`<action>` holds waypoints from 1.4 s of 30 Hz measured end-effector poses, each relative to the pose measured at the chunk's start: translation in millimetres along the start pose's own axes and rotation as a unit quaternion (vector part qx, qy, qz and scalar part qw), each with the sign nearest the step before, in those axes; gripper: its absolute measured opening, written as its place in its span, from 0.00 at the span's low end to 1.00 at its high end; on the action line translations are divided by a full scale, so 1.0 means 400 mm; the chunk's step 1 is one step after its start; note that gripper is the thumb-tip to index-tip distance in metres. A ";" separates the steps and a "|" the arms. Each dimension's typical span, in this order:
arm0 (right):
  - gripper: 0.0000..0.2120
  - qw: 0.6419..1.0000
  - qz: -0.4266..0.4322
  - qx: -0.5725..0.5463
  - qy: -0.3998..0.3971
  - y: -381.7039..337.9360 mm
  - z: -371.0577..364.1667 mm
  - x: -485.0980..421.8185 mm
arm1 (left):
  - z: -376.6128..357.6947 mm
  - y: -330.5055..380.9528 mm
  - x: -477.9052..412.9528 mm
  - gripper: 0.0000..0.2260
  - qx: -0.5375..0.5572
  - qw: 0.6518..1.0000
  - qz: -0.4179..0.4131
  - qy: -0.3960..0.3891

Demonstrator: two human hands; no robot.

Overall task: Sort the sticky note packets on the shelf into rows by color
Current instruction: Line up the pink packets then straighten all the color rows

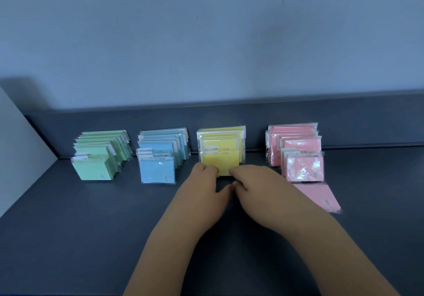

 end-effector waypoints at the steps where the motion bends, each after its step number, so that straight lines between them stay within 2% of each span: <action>1: 0.13 1.000 0.000 -0.001 0.002 -0.002 0.001 -0.002 | 0.000 0.000 -0.002 0.20 0.000 1.000 0.002 0.001; 17: 0.16 0.999 0.000 -0.015 0.039 0.003 0.018 0.011 | 0.023 0.008 0.021 0.21 -0.032 0.999 -0.012 0.016; 23: 0.13 0.999 -0.020 -0.009 0.040 0.019 0.033 0.032 | 0.027 0.023 0.039 0.19 -0.036 0.999 -0.020 0.006; 26: 0.15 0.998 -0.049 -0.016 0.041 0.040 0.051 0.049 | 0.021 0.036 0.047 0.19 -0.036 0.999 -0.033 -0.002; 32: 0.12 0.988 -0.100 -0.047 0.104 0.124 0.121 0.107 | -0.008 0.112 0.056 0.22 -0.013 0.996 -0.085 -0.030; 35: 0.12 0.981 -0.130 -0.026 0.144 0.202 0.165 0.149 | -0.044 0.163 0.055 0.22 -0.030 0.993 -0.101 -0.057; 37: 0.09 0.981 -0.145 0.007 0.131 0.265 0.182 0.176 | -0.078 0.192 0.056 0.21 -0.047 0.991 -0.102 -0.075; 39: 0.07 0.984 -0.159 0.032 0.077 0.318 0.195 0.195 | -0.110 0.220 0.055 0.19 -0.066 0.990 -0.092 -0.085; 42: 0.13 0.986 -0.160 0.041 -0.007 0.367 0.208 0.211 | -0.152 0.257 0.047 0.15 -0.124 0.987 -0.072 -0.068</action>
Point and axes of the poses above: each hand's wrist, its own x-axis away from the middle knuckle, its own z-axis out of the back of the hand, y = z × x, the point moved 1 cm from there along -x, towards the middle knuckle, and after that the axes turned 1 degree about x, right-handed, at the moved point
